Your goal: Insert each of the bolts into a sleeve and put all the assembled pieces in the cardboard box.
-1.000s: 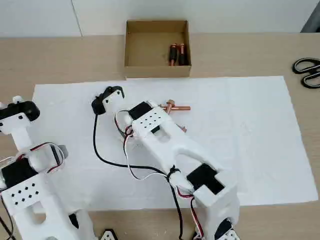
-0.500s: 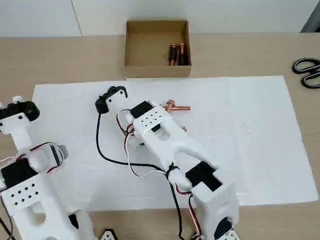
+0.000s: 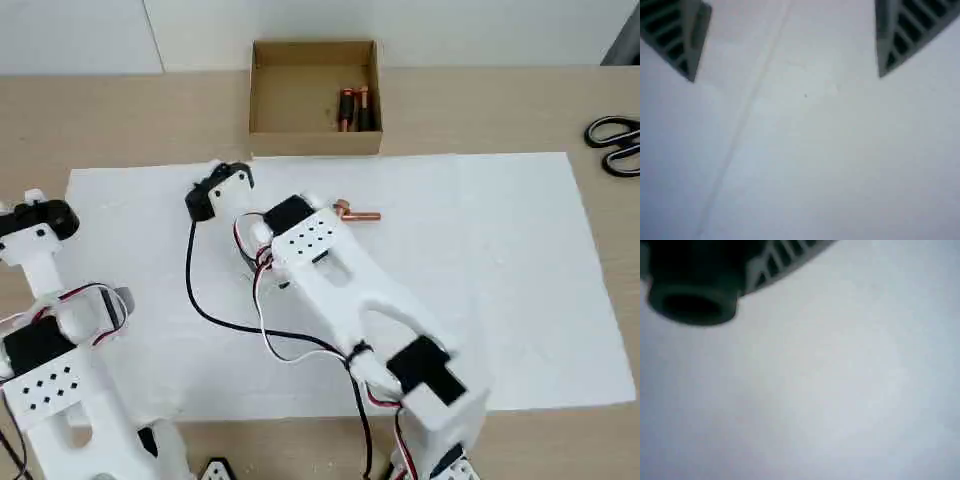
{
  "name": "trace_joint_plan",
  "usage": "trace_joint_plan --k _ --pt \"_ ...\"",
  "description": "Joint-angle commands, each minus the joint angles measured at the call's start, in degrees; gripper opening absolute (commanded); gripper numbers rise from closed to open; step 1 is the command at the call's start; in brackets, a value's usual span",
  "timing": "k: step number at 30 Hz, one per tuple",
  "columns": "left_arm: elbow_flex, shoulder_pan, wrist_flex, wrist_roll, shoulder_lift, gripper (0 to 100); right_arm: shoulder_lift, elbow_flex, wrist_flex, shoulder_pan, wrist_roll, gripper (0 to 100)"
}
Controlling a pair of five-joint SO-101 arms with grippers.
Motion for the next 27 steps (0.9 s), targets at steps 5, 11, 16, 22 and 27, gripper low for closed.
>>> trace_joint_plan --k 5,11,16,22,27 --pt "-1.6 11.4 -2.9 -1.5 -0.7 22 -16.4 -1.1 7.3 8.2 0.6 0.3" --pt "-1.9 26.5 -10.8 -1.2 -0.6 22 -20.2 -0.7 8.8 25.1 0.6 0.3" --pt "-2.3 34.0 -19.5 -1.5 0.9 22 -20.3 -0.7 10.1 36.4 2.5 0.3" --pt "-13.7 38.4 -23.1 -1.5 20.3 22 -20.3 -0.7 11.3 44.6 3.3 0.3" --pt "-30.3 42.9 -19.3 -5.7 37.5 22 -20.4 -0.7 11.6 48.7 3.3 0.3"
